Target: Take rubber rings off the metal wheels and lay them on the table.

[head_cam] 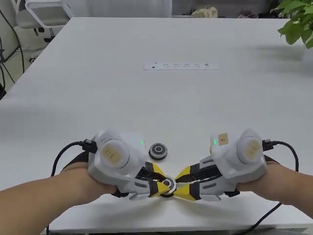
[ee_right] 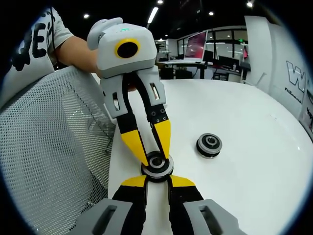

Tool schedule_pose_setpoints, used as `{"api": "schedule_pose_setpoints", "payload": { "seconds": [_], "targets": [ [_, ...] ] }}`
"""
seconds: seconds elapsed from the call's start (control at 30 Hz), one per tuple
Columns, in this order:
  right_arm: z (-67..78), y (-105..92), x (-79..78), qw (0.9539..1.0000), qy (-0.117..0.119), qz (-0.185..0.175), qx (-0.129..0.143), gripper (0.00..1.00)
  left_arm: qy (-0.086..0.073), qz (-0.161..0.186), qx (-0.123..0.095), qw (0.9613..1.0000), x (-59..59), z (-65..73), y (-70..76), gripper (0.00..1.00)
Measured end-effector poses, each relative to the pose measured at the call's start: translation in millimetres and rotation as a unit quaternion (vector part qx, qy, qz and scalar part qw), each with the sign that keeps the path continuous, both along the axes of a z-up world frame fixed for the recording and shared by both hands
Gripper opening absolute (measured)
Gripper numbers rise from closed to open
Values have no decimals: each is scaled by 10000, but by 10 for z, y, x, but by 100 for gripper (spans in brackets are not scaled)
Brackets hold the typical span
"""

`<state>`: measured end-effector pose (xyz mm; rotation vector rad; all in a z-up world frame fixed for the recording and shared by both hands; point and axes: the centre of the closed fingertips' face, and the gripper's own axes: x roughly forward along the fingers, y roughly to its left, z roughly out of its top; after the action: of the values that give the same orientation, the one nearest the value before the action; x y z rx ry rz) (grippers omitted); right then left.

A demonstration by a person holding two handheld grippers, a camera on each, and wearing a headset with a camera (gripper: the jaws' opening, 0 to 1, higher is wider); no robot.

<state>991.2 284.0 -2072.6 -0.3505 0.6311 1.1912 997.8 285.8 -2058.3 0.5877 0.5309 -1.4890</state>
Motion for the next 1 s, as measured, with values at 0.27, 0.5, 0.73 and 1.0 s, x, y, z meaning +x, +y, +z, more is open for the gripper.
{"api": "schedule_pose_setpoints", "payload": {
  "seconds": [0.27,0.5,0.73,1.0],
  "targets": [
    [-7,-16,-1,10000,37,-29,4,11,9,11,-4,10000,1,0,-1,8],
    [-10,-19,5,9999,87,-68,30,11,11,18,-5,10000,2,0,-2,8],
    [-16,-51,16,9997,133,-205,-10,0,4,17,-5,10000,-3,-2,-7,8],
    [1,-53,-5,9998,114,-155,12,0,-2,10,-9,10000,-4,-1,-8,9]
  ]
}}
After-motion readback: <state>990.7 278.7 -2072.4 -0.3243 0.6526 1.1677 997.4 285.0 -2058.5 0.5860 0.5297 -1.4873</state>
